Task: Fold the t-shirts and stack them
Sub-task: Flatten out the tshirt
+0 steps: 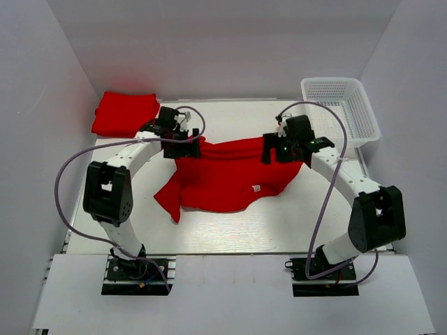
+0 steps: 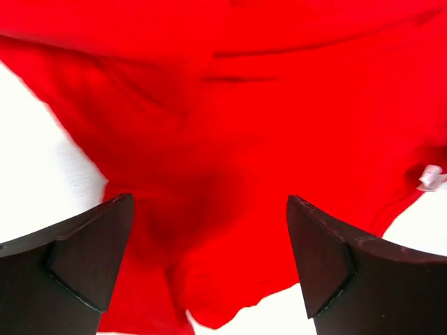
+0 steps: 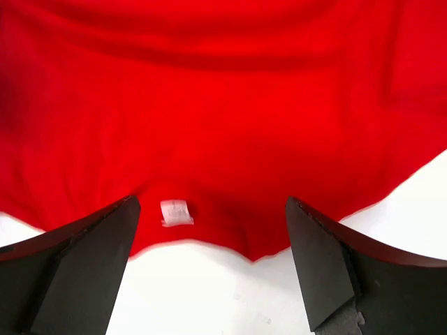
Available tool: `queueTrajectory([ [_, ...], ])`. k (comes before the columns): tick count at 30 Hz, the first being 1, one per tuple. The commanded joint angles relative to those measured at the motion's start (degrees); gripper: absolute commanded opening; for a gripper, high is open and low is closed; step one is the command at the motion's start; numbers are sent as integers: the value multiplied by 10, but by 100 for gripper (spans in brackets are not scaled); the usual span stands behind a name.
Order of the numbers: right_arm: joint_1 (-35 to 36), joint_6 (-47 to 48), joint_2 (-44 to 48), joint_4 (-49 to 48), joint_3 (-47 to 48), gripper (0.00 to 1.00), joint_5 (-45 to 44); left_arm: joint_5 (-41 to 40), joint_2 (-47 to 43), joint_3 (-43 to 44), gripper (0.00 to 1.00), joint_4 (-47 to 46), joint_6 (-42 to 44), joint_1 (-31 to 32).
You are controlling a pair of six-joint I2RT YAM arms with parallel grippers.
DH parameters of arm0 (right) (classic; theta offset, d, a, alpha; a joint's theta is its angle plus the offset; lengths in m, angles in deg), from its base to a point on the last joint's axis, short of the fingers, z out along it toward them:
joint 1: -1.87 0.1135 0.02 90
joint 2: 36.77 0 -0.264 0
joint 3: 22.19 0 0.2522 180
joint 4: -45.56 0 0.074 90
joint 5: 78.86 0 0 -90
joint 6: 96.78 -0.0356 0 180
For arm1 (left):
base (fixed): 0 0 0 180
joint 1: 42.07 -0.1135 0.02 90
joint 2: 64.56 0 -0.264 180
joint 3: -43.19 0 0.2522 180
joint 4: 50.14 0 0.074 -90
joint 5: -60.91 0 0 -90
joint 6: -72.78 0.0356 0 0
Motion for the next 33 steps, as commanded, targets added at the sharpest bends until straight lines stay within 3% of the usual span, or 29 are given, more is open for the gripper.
queueTrajectory([
  [1,7,-33,4,-12,-37,90,34,9,12,-1,100,-8,-12,19],
  [6,18,-65,-9,-41,-100,90,26,-25,24,-14,100,-7,-12,31],
  [12,21,-70,-45,-44,-104,90,1,-50,58,-37,100,7,-17,44],
  [19,17,-123,-107,-50,-90,90,-89,-29,32,-147,100,-33,-44,67],
  [25,13,-120,-195,-36,0,90,-133,29,25,-229,100,-68,-88,124],
  [28,8,-113,-251,-18,52,90,-144,63,25,-229,100,-53,-93,152],
  [33,-6,-87,-369,30,226,90,-162,136,26,-195,100,-29,-93,223],
])
